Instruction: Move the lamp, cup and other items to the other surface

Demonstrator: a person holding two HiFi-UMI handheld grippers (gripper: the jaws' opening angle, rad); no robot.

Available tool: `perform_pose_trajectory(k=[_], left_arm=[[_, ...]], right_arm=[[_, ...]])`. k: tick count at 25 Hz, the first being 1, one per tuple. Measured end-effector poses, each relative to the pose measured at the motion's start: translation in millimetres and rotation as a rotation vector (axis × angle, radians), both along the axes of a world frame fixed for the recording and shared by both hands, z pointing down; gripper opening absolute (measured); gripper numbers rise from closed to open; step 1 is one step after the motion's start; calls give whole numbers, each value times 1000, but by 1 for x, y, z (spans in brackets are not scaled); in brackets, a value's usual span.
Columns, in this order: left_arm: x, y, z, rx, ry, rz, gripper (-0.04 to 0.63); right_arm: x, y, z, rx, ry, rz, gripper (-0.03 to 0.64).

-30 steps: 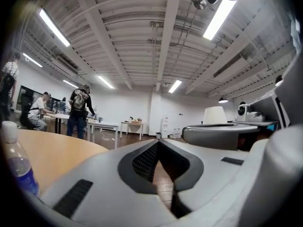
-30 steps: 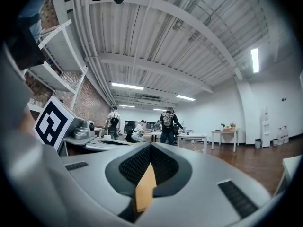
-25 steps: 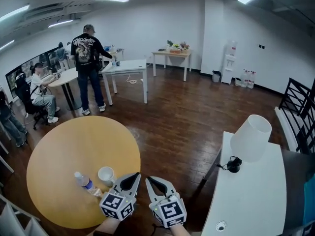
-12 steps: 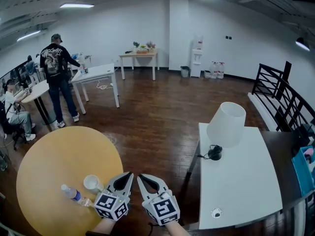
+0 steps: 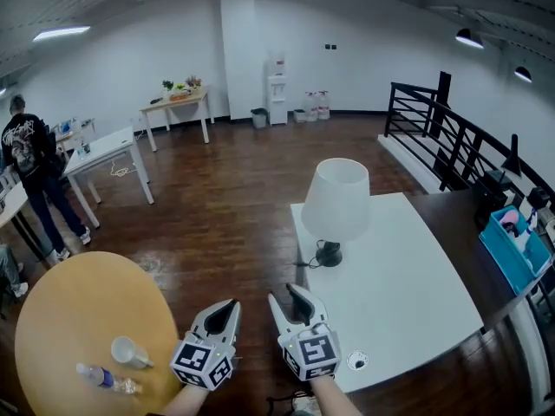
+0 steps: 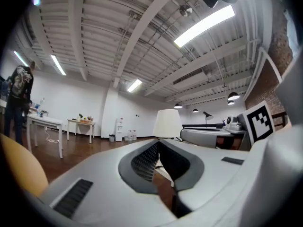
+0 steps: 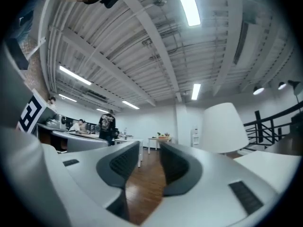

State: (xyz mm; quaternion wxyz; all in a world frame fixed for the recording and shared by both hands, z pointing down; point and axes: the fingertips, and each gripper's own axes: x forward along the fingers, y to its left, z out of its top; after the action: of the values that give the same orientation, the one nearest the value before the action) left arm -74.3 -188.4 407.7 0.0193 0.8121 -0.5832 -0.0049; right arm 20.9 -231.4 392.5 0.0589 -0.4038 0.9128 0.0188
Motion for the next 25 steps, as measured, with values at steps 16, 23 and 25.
perform_pose_trajectory(k=[16,23,25], left_arm=[[151,-203,49,-18,-32,121,55],[133,-227,79,-71,-28,80,55],[129,-236,83,-83,-28,67,55]], right_arm=[[129,-208,107,-141,77,130,215],[131,-269,124,-163,46,156,295],[123,-282,119,-140,48,137,296]])
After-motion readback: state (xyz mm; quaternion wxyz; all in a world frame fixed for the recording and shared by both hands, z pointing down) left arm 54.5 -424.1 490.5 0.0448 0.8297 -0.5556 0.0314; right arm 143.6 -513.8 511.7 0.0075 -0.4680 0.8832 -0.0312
